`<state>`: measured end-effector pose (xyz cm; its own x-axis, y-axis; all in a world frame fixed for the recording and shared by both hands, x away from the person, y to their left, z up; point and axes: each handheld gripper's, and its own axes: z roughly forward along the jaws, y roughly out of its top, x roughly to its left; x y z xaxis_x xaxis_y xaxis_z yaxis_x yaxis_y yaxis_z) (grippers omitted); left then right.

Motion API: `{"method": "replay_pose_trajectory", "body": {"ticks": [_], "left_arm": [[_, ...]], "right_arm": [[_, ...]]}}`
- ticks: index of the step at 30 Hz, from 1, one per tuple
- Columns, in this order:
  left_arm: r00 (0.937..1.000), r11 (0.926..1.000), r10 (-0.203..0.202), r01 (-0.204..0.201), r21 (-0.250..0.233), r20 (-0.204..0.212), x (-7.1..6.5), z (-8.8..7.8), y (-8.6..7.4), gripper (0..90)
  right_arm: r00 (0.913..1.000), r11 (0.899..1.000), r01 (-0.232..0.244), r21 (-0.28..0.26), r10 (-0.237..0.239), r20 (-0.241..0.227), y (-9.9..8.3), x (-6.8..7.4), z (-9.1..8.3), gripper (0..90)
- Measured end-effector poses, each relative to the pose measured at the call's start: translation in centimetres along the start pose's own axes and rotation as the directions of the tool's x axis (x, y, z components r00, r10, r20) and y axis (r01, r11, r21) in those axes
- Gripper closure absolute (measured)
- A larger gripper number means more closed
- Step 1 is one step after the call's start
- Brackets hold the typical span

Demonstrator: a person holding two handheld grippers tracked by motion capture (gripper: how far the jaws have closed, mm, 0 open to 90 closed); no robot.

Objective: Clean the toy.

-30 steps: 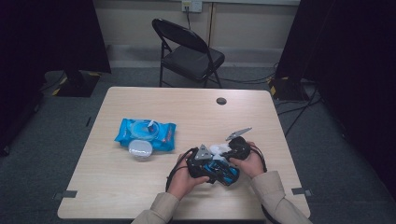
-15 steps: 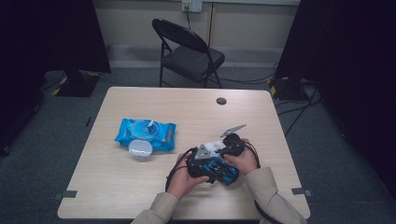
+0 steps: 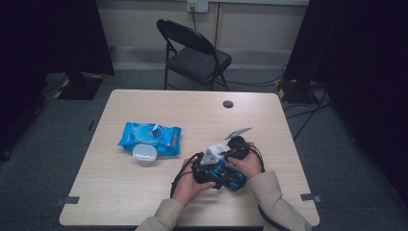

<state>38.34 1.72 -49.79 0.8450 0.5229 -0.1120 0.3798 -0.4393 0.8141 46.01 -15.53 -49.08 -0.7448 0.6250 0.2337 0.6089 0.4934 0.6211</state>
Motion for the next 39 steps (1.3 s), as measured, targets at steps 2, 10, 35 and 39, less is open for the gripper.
{"method": "replay_pose_trajectory", "body": {"ticks": [2, 10, 35, 39], "left_arm": [[1.0000, 1.0000, -0.001, 0.001, -0.001, -0.001, 0.0, 0.0, 0.0, 15.7], [1.0000, 1.0000, 0.001, -0.001, 0.000, -0.001, 0.0, 0.0, 0.0, 15.7], [1.0000, 0.9999, 0.004, -0.004, 0.013, 0.004, 0.1, 0.0, 0.2, 16.0], [1.0000, 0.9999, 0.003, -0.003, 0.013, 0.003, 0.1, 0.0, 0.2, 16.0]], "right_arm": [[1.0000, 1.000, -0.007, -0.022, 0.007, 0.000, 0.0, 0.0, -0.1, 87.1], [0.9996, 0.997, -0.029, -0.076, 0.029, 0.000, -0.4, -0.3, -1.2, 87.1], [0.9957, 0.988, -0.067, -0.142, 0.076, 0.053, -5.6, -2.2, -9.4, 87.3], [0.9953, 0.990, -0.071, -0.120, 0.078, 0.057, -6.4, -2.2, -9.3, 87.3]]}}
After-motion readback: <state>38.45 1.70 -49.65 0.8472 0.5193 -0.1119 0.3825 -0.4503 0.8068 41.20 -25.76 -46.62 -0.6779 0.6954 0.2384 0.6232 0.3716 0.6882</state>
